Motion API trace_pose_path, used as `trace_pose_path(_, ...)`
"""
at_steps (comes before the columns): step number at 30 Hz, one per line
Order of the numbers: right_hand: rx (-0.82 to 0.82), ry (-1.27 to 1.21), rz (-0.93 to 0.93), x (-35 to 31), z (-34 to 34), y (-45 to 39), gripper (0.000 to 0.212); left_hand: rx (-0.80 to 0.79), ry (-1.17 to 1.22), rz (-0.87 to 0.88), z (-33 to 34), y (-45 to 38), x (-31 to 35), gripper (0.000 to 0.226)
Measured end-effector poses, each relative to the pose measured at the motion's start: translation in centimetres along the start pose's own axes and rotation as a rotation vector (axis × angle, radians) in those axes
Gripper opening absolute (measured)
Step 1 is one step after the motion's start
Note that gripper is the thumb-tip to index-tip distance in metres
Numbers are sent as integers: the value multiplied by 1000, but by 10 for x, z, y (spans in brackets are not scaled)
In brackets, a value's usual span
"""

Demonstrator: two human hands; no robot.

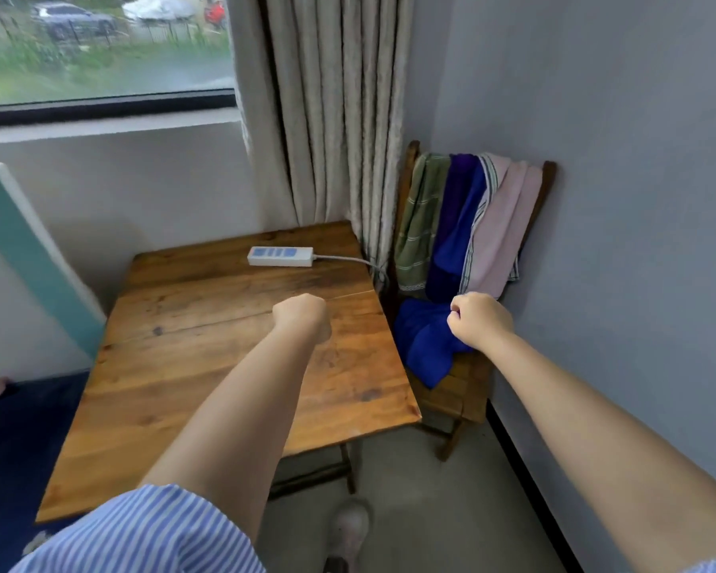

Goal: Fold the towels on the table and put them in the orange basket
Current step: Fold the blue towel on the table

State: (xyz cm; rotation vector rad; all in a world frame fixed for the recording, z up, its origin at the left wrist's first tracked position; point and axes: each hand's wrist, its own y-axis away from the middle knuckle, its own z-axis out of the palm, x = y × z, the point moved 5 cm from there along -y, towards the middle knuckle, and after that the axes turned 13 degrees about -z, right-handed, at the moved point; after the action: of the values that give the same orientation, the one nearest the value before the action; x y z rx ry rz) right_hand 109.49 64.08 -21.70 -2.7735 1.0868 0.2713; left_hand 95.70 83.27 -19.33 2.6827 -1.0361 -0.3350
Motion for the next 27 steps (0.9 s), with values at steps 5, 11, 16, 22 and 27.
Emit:
trace_pose_path(5, -78, 3, 138, 54, 31, -57, 25, -43, 3, 81, 3, -89, 50, 21)
trace_pose_path(11, -215, -54, 221, 119, 90, -91, 24, -167, 85, 112, 47, -161, 126, 30)
trace_pose_path(16, -379, -102, 196, 178, 148, -131, 25, -250, 232, -19, 100, -204, 177, 39)
trace_pose_path(22, -565, -167, 194, 234, 242, -169, 43, -194, 308, -209, 157, -251, 202, 60)
trace_pose_path(27, -687, -61, 232, 258, 307, -187, 77, -52, 331, -248, 188, -267, 206, 66)
